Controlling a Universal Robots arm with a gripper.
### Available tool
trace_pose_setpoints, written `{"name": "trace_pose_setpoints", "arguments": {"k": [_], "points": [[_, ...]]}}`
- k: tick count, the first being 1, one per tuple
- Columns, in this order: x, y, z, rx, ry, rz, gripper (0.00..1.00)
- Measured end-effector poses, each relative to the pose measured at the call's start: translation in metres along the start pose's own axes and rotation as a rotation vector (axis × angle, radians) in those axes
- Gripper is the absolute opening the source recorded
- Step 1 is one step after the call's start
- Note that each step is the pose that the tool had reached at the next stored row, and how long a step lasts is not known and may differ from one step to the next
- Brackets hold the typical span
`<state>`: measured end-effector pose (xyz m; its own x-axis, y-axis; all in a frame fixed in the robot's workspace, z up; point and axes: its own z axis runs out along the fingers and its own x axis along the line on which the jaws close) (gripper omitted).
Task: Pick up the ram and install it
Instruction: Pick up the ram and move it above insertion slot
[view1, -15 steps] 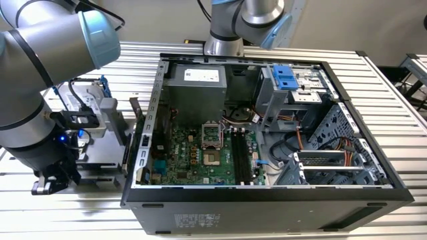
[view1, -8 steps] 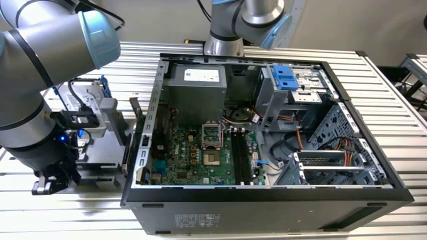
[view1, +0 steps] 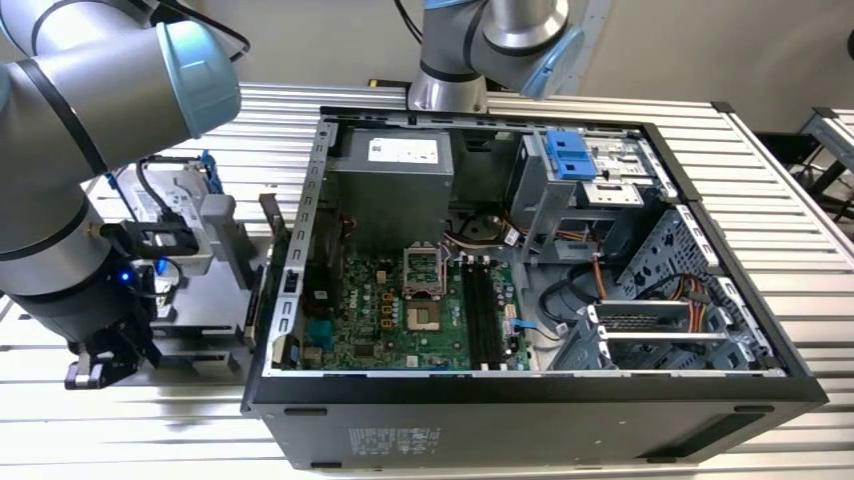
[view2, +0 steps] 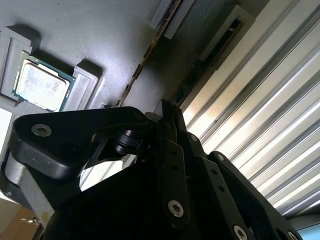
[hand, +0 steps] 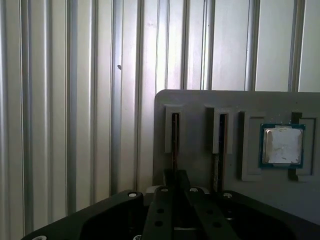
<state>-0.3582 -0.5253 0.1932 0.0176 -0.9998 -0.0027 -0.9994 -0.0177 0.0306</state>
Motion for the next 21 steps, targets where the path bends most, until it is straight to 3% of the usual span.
{"name": "trace_pose_setpoints", "arguments": {"k": [6, 21], "points": [[0.0000, 0.0000, -0.0007, 0.0000, 0.0002, 0.000, 0.00], [-0.0001, 0.0006, -0.0170, 0.0000, 0.0003, 0.000, 0.00]]}}
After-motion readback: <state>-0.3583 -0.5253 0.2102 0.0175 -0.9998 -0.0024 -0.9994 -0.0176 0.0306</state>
